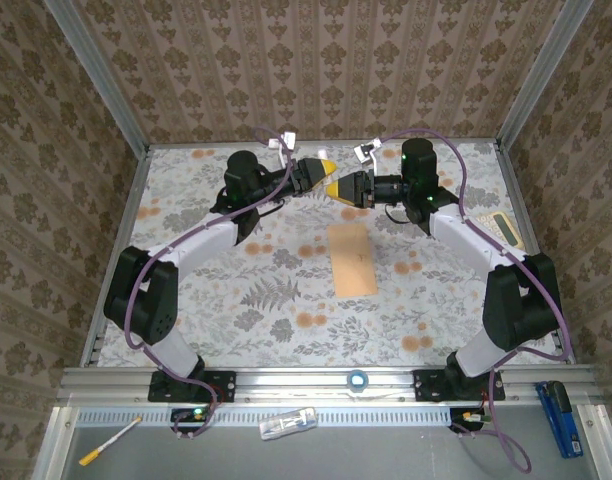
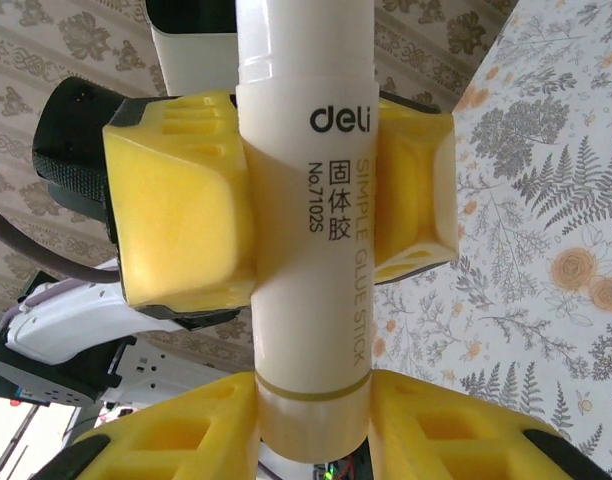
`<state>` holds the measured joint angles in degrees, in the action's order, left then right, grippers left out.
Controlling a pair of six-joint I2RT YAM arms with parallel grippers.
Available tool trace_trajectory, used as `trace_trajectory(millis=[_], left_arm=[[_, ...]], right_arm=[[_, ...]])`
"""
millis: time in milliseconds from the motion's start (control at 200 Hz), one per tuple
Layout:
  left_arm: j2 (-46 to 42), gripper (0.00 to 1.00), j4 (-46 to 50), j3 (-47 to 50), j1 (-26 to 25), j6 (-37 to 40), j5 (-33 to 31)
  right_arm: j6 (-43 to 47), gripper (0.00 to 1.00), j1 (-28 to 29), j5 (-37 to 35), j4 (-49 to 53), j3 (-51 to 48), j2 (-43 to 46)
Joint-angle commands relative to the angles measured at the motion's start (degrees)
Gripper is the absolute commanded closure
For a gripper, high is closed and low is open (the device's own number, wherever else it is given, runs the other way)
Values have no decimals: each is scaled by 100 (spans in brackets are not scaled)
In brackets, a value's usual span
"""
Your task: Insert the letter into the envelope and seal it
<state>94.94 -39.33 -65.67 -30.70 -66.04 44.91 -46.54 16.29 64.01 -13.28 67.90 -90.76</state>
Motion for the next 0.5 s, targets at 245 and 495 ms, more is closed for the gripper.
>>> trace_trajectory(millis=[245, 495], left_arm=[[-85, 96, 61, -5, -32, 146, -316], [-202, 96, 649, -63, -240, 405, -757]], right_arm=[[420, 71, 179, -626, 691, 405, 38], [876, 73, 384, -1517, 1537, 597, 133]])
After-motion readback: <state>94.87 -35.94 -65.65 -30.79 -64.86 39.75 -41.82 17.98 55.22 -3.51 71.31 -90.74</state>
